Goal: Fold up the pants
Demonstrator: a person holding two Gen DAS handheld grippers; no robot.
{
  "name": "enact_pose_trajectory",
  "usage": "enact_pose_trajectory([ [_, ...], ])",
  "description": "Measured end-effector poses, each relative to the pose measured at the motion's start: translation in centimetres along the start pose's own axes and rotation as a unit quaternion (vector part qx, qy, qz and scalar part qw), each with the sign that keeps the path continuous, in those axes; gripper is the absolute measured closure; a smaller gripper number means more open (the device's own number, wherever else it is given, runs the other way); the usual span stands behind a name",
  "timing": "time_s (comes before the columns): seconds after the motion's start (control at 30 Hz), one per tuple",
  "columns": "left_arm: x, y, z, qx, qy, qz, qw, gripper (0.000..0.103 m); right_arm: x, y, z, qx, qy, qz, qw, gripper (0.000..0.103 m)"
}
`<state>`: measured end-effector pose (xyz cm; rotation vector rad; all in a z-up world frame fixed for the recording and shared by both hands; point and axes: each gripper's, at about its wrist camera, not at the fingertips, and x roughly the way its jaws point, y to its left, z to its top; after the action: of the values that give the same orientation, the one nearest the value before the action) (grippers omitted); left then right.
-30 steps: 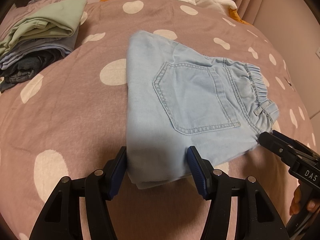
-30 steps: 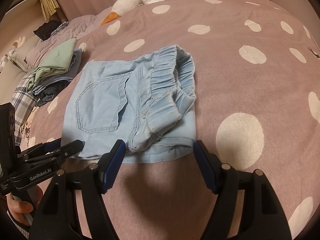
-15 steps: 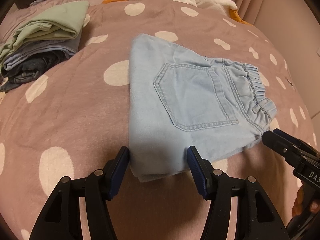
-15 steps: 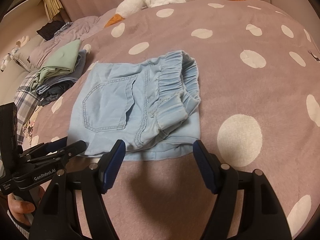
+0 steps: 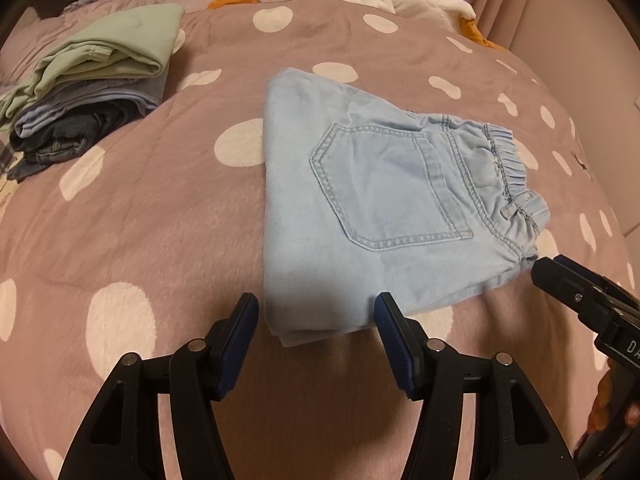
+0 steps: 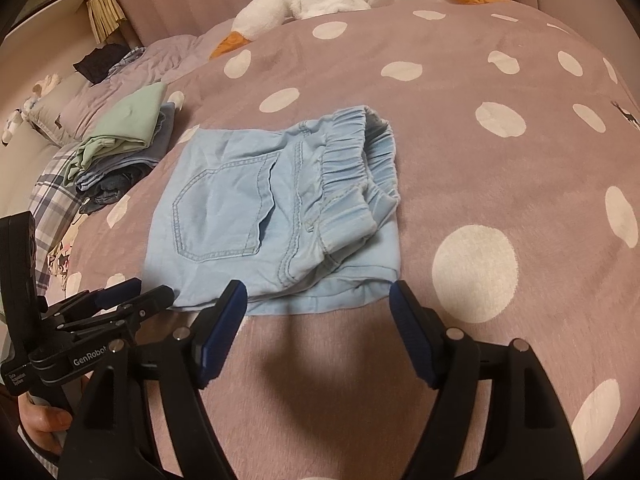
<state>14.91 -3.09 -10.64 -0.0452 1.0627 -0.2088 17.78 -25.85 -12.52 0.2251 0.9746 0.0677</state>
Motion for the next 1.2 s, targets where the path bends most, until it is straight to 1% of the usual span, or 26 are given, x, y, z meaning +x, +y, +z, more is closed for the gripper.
enact_pose_trajectory([
  [0.07, -0.3, -0.1, -0.2, 0.0, -0.005, 0.004, 1.0, 0.025, -0.1, -0.1, 0.0, 0.001, -0.001, -0.001, 1.0, 0.024],
  [0.33, -0.6, -0.2, -0.5, -0.001, -0.005, 0.006, 1.0, 0.024, -0.6, -0.1, -0.2, 0.003, -0.005, 0.0, 1.0, 0.021],
  [0.43, -0.7, -0.1, -0.6, -0.004, -0.001, 0.008, 1.0, 0.018, -0.7, 0.0, -0.3, 0.006, -0.006, 0.0, 1.0, 0.011],
  [0.47, -0.8, -0.1, -0.7, -0.005, -0.002, 0.008, 1.0, 0.017, -0.8, 0.0, -0.3, 0.008, -0.006, 0.002, 1.0, 0.005],
  [0.5, -0.9, 0.0, -0.8, -0.006, -0.003, 0.008, 0.9999, 0.016, -0.9, -0.1, -0.4, 0.01, -0.007, 0.004, 1.0, 0.002],
  [0.53, -1.0, -0.1, -0.9, -0.006, -0.004, 0.009, 0.9999, 0.015, -1.0, -0.1, -0.4, 0.011, -0.008, 0.005, 1.0, 0.001],
  [0.57, -1.1, -0.1, -0.9, -0.007, -0.005, 0.009, 0.9999, 0.011, -1.1, -0.1, -0.5, 0.011, -0.008, 0.006, 1.0, 0.001],
  [0.6, -1.2, 0.0, -1.0, -0.007, -0.005, 0.007, 0.9999, 0.005, -1.2, -0.1, -0.6, 0.011, -0.008, 0.006, 1.0, 0.0],
  [0.63, -1.3, -0.1, -1.0, -0.007, -0.005, 0.004, 1.0, 0.002, -1.3, 0.0, -0.6, 0.01, -0.008, 0.006, 1.0, 0.0],
  [0.9, -3.5, -0.7, -1.4, -0.01, -0.029, 0.001, 0.9995, 0.001, -2.4, 0.9, -1.2, -0.013, -0.012, 0.009, 1.0, 0.0],
  [1.03, -4.4, -0.7, -1.6, -0.016, -0.04, -0.005, 0.9991, 0.001, -3.0, 1.4, -1.6, -0.026, -0.021, 0.005, 0.999, 0.0],
  [1.1, -4.8, -0.7, -1.8, -0.019, -0.046, 0.012, 0.9987, 0.001, -3.4, 1.4, -1.7, -0.027, -0.027, -0.002, 0.999, 0.0],
  [1.2, -5.5, -0.6, -2.1, -0.03, -0.051, 0.021, 0.998, 0.001, -4.1, 1.5, -1.8, -0.027, -0.032, -0.007, 0.999, 0.0],
])
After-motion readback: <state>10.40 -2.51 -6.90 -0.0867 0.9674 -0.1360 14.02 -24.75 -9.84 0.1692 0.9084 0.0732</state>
